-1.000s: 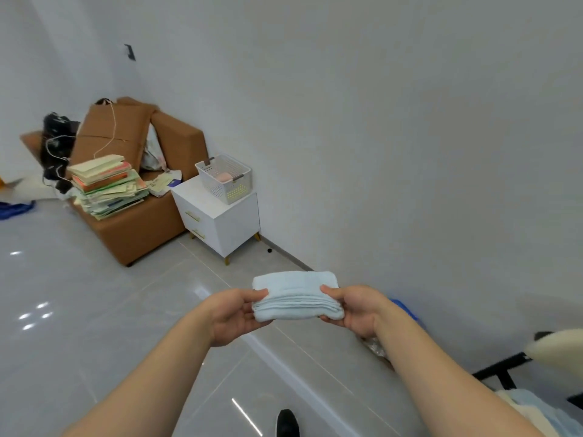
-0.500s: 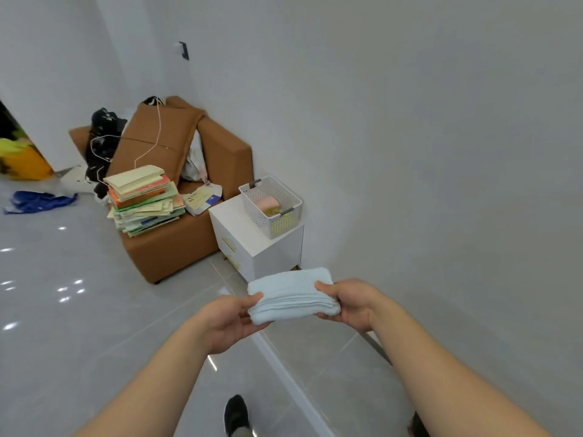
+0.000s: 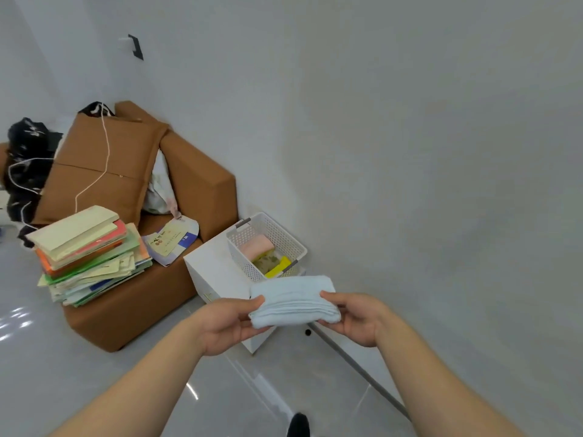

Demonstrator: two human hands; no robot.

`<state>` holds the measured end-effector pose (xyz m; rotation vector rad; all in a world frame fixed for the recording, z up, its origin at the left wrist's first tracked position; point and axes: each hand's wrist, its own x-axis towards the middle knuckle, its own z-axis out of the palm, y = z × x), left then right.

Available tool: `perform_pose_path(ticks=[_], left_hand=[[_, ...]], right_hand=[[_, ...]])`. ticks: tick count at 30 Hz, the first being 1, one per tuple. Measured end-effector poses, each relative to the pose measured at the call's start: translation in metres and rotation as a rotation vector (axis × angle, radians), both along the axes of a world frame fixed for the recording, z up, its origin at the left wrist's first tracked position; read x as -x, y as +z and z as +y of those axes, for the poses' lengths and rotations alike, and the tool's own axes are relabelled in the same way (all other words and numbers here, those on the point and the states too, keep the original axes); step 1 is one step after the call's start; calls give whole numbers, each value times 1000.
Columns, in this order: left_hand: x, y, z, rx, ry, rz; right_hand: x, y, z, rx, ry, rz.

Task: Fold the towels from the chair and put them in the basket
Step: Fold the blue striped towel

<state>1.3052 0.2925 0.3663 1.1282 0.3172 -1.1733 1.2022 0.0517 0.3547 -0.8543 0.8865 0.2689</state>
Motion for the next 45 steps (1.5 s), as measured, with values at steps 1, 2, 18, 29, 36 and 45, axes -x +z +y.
perform_pose_path(ticks=[1,2,18,29,36,45], left_hand=[[-19,-4,-7,-1,-13,2],[-38,-9,-13,-6,-24,4],[-284,-94,-97,-344,-144,-160],[-371,-164,-79,-493,-738,-1282],[-456,-215,-90,-144,-1084,-2161],[-522,-294,-142,94,-1647,-2486]], right_hand=[[-19,-5,-8,2,4,12],[-38,-10,-16,18,19,22],[-332,-77,-113,549,670,216],[-408,-130,-109,202,367,405],[-456,-203,-74,278,295,356],[-497,-322,-42,648,92,214]])
